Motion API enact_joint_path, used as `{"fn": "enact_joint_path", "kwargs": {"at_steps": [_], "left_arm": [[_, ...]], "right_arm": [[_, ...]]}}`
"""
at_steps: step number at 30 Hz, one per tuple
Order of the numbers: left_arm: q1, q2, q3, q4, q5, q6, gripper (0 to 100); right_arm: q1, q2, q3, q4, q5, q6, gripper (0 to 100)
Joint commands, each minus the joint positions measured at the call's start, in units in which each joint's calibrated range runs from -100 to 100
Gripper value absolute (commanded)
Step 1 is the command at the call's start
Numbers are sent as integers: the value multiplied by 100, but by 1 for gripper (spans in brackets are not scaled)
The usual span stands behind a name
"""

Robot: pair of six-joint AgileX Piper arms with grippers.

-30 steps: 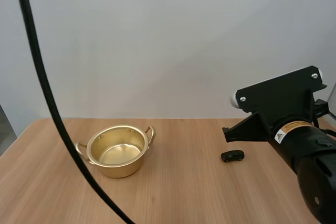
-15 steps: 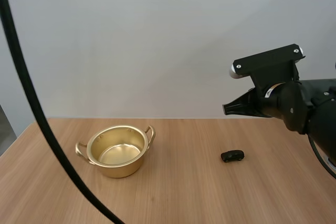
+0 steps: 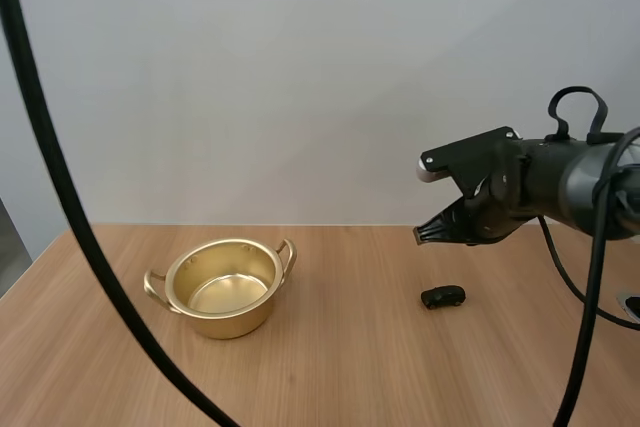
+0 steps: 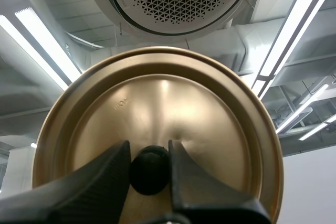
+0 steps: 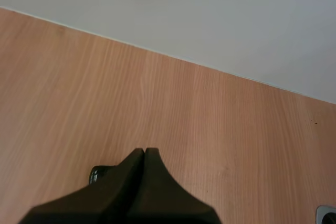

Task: Open the pot, put the car inside, and close it

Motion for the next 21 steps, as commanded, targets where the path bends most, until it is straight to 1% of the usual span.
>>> {"fn": "enact_joint_path", "kwargs": {"at_steps": [1, 3, 7, 9, 11, 14, 17, 18, 20, 21], "left_arm": [[4, 35, 2, 3, 66, -2, 0], [4, 62, 2, 3, 160, -2, 0], [4, 112, 2, 14, 230, -2, 0], [4, 136, 2, 65, 230, -2, 0], [4, 177, 2, 198, 230, -2, 0], [4, 238, 2, 392, 281, -2, 0], [4, 281, 2, 401, 391, -2, 0], [4, 311, 2, 401, 406, -2, 0], [4, 366, 2, 434, 406, -2, 0], [4, 396, 2, 511, 406, -2, 0]], "right_arm": [[-3, 208, -80, 9, 250, -234, 0], [-3, 270, -155, 9, 404, -545, 0], [-3, 248, -184, 9, 407, -1369, 0], [-3, 248, -184, 9, 407, -1918, 0], [-3, 248, -184, -16, 407, -2608, 0], [-3, 248, -184, -298, 423, -3405, 0], [-3, 248, -184, -503, 423, -4068, 22], [-3, 260, -184, -559, 423, -4267, 31], [-3, 260, -184, -580, 423, -4448, 39], [-3, 260, -184, -585, 498, -4824, 50]]}}
